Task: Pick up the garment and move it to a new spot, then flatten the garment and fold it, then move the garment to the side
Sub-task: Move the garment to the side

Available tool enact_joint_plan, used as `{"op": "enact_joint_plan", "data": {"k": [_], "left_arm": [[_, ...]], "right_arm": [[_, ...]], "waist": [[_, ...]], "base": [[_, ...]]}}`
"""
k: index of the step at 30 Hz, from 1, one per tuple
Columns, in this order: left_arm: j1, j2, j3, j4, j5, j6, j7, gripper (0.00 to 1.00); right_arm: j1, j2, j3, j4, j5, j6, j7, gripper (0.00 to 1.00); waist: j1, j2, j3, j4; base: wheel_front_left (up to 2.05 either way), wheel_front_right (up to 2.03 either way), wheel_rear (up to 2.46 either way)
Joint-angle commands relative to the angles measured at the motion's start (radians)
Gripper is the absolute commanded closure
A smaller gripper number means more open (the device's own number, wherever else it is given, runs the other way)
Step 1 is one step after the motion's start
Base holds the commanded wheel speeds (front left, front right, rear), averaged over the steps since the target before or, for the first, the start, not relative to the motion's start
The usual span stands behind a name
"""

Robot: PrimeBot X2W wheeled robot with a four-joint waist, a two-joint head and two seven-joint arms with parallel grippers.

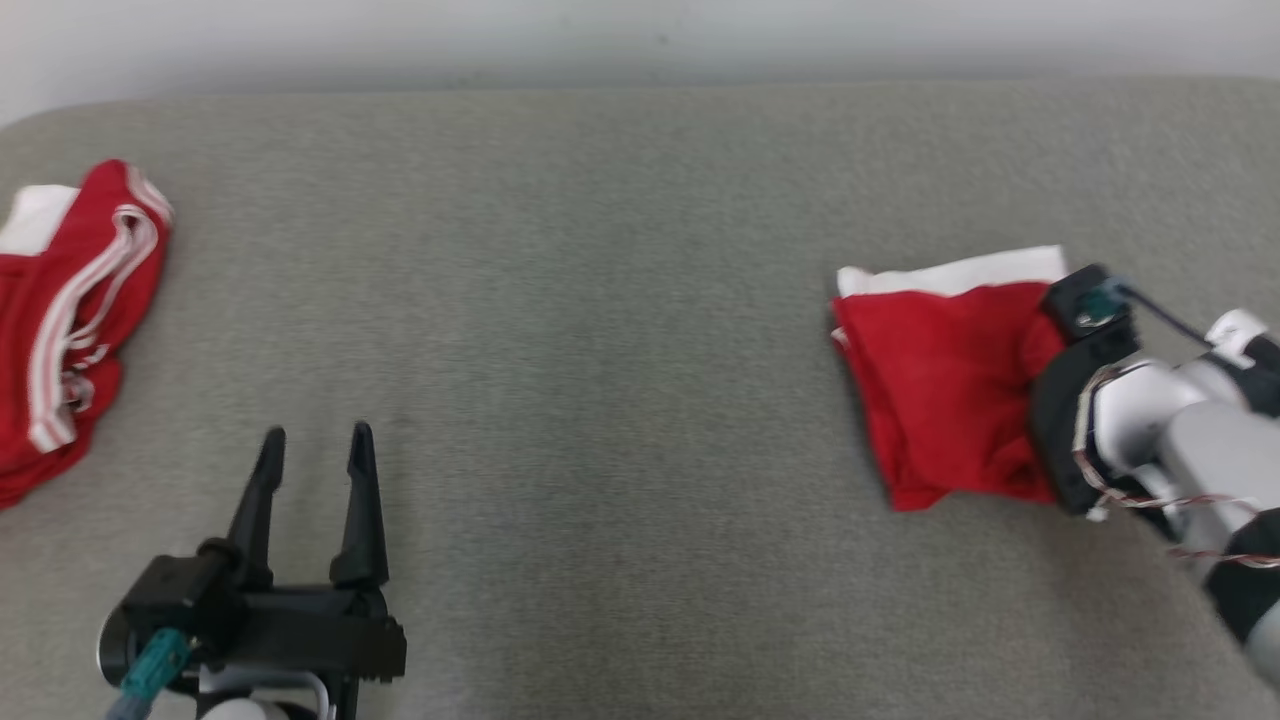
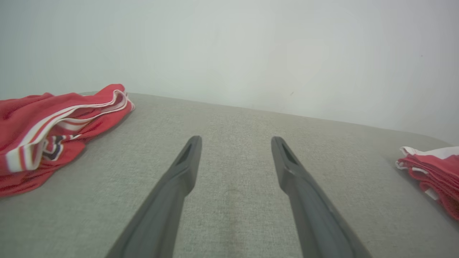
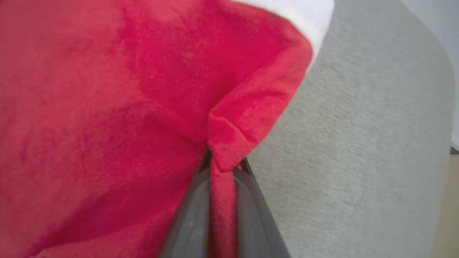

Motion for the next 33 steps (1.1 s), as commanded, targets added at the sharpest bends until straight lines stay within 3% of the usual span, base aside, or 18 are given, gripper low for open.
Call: {"op": "enact_joint_plan", "data": {"k": [1,8,12,23,33], "left_arm": [[-0.024,0.001,0.009,-0.012,0.014,-0.006,-0.001,0.00],[-0.095,0.001,0.007,-0.057,0.043,-0.033,-0.001,0.00],[-0.129,0.003,-0.001,-0.086,0.070,-0.045,-0.001,0.00],[-0.166,0.036,0.003,-0.139,0.096,-0.059,-0.001,0.00],[-0.168,0.037,-0.008,-0.147,0.097,-0.064,-0.001,0.00]], "right_arm": [[-0.018,-0.038,0.011,-0.009,0.010,-0.003,-0.014,1.00],[-0.056,-0.185,0.019,0.003,-0.017,-0.003,-0.154,1.00],[-0.085,-0.223,-0.026,0.046,-0.054,-0.003,-0.244,1.00],[-0.155,-0.209,-0.151,0.128,-0.246,-0.003,-0.394,1.00],[-0.145,-0.208,-0.240,0.157,-0.376,-0.003,-0.477,1.00]], "waist": [[-0.0001,-0.0001,0.079,-0.088],[-0.0001,-0.0001,0.162,-0.167],[-0.0001,-0.0001,0.202,-0.191],[-0.0001,-0.0001,0.262,-0.238],[-0.0001,-0.0001,0.265,-0.237]], "base": [[0.00,0.00,0.00],[0.00,0.00,0.00],[0.00,0.00,0.00],[0.00,0.00,0.00],[0.00,0.00,0.00]]}}
